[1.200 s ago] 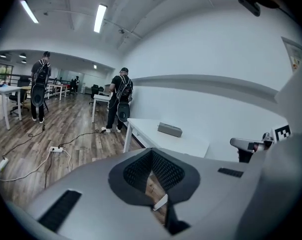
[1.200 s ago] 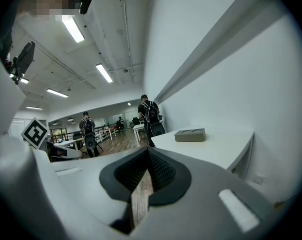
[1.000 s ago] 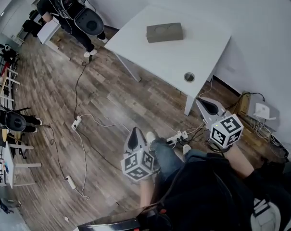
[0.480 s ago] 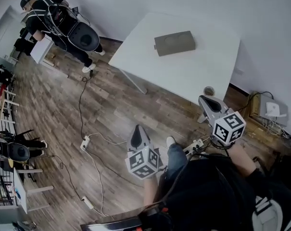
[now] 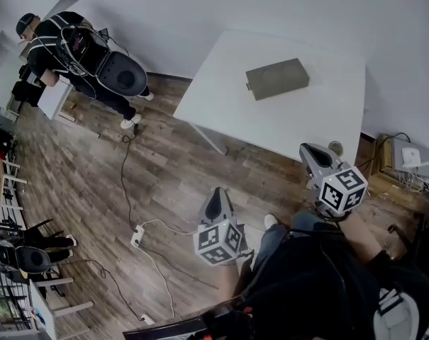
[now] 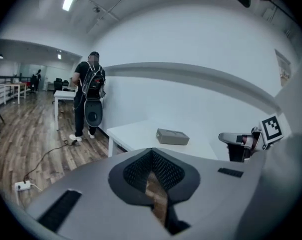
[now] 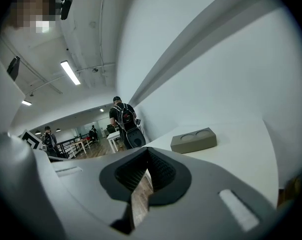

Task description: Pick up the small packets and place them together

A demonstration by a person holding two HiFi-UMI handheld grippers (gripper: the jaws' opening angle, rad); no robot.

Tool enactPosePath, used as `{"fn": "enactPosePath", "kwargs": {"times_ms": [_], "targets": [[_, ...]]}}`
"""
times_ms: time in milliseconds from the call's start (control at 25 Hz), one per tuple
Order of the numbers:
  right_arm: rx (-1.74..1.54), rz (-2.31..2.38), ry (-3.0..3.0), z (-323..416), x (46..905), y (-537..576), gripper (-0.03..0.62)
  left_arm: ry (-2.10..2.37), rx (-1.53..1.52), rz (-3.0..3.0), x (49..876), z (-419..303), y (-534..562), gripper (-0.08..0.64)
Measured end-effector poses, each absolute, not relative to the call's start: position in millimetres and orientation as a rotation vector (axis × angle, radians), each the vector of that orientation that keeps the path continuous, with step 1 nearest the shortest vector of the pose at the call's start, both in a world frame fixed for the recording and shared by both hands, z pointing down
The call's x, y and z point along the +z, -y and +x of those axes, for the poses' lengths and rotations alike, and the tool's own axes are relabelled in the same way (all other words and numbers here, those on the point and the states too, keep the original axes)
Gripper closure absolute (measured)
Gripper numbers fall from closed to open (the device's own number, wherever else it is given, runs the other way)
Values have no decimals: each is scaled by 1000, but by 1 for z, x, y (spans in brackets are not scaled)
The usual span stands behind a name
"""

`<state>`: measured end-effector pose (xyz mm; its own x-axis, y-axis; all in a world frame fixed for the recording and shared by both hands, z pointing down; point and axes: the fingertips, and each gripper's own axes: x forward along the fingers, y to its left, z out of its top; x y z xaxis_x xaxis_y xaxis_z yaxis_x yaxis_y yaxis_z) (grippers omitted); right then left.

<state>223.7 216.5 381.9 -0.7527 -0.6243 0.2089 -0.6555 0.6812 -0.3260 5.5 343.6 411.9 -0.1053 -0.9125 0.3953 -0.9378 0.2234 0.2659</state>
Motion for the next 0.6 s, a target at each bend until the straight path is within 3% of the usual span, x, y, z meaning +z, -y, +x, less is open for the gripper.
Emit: {"fn": "enactPosePath", "kwargs": {"times_ms": [600], "targets": [[526,1220,2740,215,388,-123,597,1861,115,1821,431,9,-226,563]]}}
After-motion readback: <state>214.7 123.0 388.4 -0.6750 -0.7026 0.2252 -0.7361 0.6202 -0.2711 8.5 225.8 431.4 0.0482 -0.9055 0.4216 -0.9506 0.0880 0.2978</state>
